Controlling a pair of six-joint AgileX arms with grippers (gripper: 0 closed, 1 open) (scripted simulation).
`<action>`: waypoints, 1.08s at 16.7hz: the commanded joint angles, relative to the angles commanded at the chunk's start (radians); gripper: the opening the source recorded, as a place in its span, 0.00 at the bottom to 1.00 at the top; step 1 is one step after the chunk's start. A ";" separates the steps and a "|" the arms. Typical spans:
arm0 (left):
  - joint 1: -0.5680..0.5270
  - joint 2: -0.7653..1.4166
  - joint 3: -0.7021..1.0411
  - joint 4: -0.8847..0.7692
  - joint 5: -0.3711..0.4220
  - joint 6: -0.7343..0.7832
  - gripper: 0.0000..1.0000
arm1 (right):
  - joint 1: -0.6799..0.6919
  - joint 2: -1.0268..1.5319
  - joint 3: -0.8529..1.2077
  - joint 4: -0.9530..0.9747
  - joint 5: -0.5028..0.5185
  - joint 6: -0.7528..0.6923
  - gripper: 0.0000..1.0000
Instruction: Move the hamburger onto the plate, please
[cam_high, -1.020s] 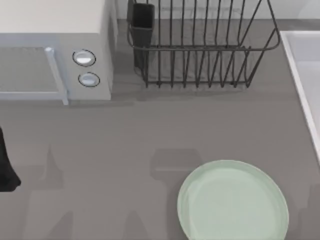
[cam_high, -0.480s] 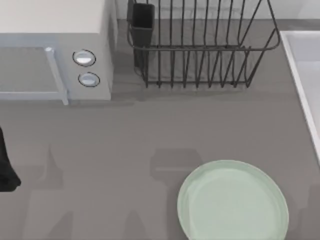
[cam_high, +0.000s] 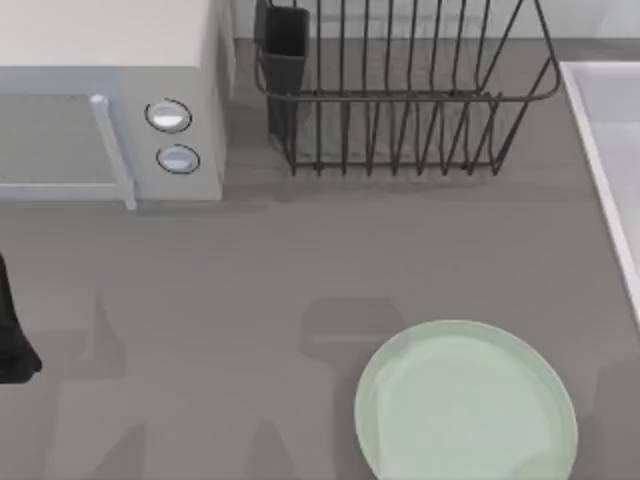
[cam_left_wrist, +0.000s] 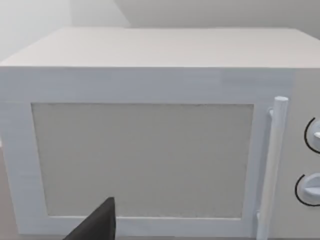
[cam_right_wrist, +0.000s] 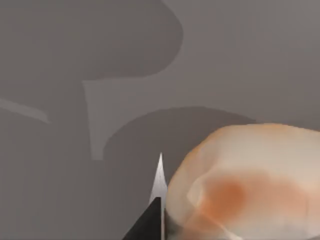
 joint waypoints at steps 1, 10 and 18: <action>0.000 0.000 0.000 0.000 0.000 0.000 1.00 | 0.000 -0.015 0.030 -0.055 0.000 -0.002 0.00; 0.000 0.000 0.000 0.000 0.000 0.000 1.00 | -0.001 -0.133 0.197 -0.337 0.001 -0.003 0.00; 0.000 0.000 0.000 0.000 0.000 0.000 1.00 | 0.163 -0.059 0.250 -0.335 -0.001 -0.081 0.00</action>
